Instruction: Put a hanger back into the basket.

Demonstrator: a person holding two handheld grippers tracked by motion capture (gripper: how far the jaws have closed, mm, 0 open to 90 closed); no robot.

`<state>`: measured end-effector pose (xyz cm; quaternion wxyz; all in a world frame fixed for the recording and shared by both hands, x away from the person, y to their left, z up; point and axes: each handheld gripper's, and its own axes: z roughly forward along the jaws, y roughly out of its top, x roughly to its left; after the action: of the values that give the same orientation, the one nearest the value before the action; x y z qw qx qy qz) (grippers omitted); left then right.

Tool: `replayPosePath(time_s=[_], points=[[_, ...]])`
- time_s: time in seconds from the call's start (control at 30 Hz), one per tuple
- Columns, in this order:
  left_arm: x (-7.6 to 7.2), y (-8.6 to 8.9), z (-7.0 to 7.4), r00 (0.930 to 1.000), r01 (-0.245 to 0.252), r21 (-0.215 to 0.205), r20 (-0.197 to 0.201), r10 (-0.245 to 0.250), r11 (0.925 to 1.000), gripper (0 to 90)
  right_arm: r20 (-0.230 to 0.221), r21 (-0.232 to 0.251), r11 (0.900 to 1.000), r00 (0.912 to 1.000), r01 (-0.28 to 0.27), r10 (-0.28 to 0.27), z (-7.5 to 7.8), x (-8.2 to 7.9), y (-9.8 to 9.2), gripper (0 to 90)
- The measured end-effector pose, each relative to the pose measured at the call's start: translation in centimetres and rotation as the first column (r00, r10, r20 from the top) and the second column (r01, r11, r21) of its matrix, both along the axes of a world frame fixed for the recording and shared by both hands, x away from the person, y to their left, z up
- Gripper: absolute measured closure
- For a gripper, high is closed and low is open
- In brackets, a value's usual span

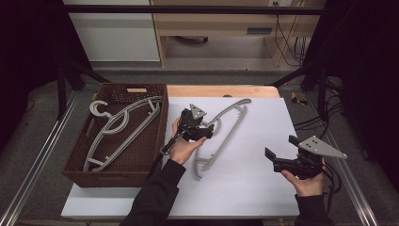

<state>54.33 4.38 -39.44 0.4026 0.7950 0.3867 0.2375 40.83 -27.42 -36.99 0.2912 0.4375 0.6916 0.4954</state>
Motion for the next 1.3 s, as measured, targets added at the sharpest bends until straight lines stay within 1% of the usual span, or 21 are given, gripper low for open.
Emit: replayPosePath(time_s=[0.03, 0.1, 0.13, 0.23, 0.37, 0.4, 0.47, 0.5, 0.63, 0.67, 0.73, 0.77, 0.83, 0.93, 0.97, 1.0, 1.1, 1.2, 1.23, 1.3], points=[[0.3, -0.1, -0.4, 0.9999, -0.01, 0.001, -0.004, 0.01, 0.9999, 31.7, 0.002, -0.004, 1.0, 1.0, -0.001, 0.001, 0.0, 0.0, 0.0, 4.5], [0.8, -0.3, -1.0, 0.9997, -0.018, 0.018, -0.015, 0.018, 0.9997, 31.9, 0.0, -0.002, 1.0, 1.0, -0.005, 0.005, 0.0, 0.0, 0.1, 4.5], [1.0, -0.3, -1.3, 0.9997, -0.013, 0.027, -0.02, 0.013, 0.9996, 32.0, 0.0, -0.004, 1.0, 1.0, -0.007, 0.007, -0.1, 0.0, 0.1, 4.5], [1.9, -0.7, -2.4, 0.9986, -0.017, 0.029, -0.05, 0.018, 0.9994, 32.3, 0.001, -0.003, 1.0, 1.0, -0.009, 0.009, -0.1, 0.0, 0.1, 4.5], [2.9, -0.9, -3.8, 0.9969, -0.023, 0.06, -0.074, 0.028, 0.9979, 33.6, 0.003, 0.004, 1.0, 0.9999, -0.01, 0.01, 0.0, -0.1, -0.1, 4.5], [3.3, -0.8, -4.1, 0.9957, -0.032, 0.067, -0.085, 0.038, 0.9973, 35.0, 0.004, 0.005, 1.0, 1.0, -0.009, 0.009, 0.0, -0.1, -0.1, 4.5], [3.7, -0.7, -4.6, 0.9939, -0.043, 0.066, -0.099, 0.049, 0.9969, 36.4, 0.002, 0.004, 1.0, 0.9999, -0.012, 0.012, 0.0, 0.0, -0.1, 4.5], [3.9, -0.7, -4.8, 0.993, -0.046, 0.073, -0.105, 0.053, 0.9963, 38.1, 0.0, 0.006, 1.0, 0.9999, -0.01, 0.01, -0.1, 0.0, 0.0, 4.5], [4.7, -0.6, -5.9, 0.9884, -0.048, 0.097, -0.139, 0.061, 0.9942, 43.0, -0.002, 0.002, 1.0, 0.9999, -0.014, 0.014, -0.1, 0.1, 0.0, 4.5], [4.9, -0.7, -6.2, 0.9866, -0.049, 0.086, -0.151, 0.061, 0.9951, 45.1, -0.002, 0.003, 1.0, 0.9999, -0.014, 0.014, -0.1, 0.1, 0.0, 4.5], [5.0, -0.8, -6.5, 0.9849, -0.034, 0.091, -0.166, 0.049, 0.9953, 47.9, -0.001, 0.004, 1.0, 0.9999, -0.013, 0.013, -0.1, 0.0, 0.0, 4.5], [5.1, -0.8, -6.6, 0.9846, -0.03, 0.093, -0.168, 0.046, 0.9952, 51.1, 0.0, 0.004, 1.0, 0.9999, -0.012, 0.012, -0.1, 0.1, 0.0, 4.5], [5.3, -0.9, -6.8, 0.9833, -0.028, 0.093, -0.177, 0.044, 0.9953, 52.8, -0.004, 0.01, 1.0, 0.9999, -0.011, 0.011, -0.1, 0.0, 0.0, 4.5], [5.8, -0.9, -7.1, 0.9806, -0.029, 0.082, -0.191, 0.045, 0.9962, 56.4, -0.004, 0.01, 1.0, 0.9999, -0.01, 0.01, -0.1, 0.0, 0.0, 4.5], [5.9, -0.9, -7.1, 0.9783, -0.025, 0.084, -0.203, 0.042, 0.9962, 57.7, -0.005, 0.011, 1.0, 0.9999, -0.01, 0.01, -0.1, 0.0, 0.0, 4.5], [6.0, -0.9, -7.2, 0.977, -0.025, 0.076, -0.209, 0.04, 0.9968, 59.1, -0.002, 0.007, 1.0, 1.0, -0.01, 0.01, -0.1, 0.1, -0.1, 4.6], [6.3, -1.0, -7.4, 0.9743, -0.024, 0.072, -0.222, 0.04, 0.9971, 61.8, -0.001, 0.008, 1.0, 1.0, -0.01, 0.01, -0.1, 0.1, -0.2, 4.5], [6.5, -1.1, -7.5, 0.9714, -0.018, 0.072, -0.235, 0.034, 0.9973, 62.6, 0.002, 0.008, 1.0, 0.9999, -0.011, 0.011, -0.1, 0.0, -0.2, 4.5], [6.5, -1.2, -7.5, 0.9712, -0.015, 0.072, -0.236, 0.032, 0.9973, 64.2, 0.0, 0.01, 1.0, 0.9999, -0.011, 0.011, -0.1, 0.0, -0.2, 4.5], [6.6, -1.4, -7.5, 0.9728, -0.01, 0.093, -0.23, 0.031, 0.9956, 64.7, 0.0, 0.008, 1.0, 0.9999, -0.011, 0.011, -0.1, 0.1, -0.2, 4.5]])
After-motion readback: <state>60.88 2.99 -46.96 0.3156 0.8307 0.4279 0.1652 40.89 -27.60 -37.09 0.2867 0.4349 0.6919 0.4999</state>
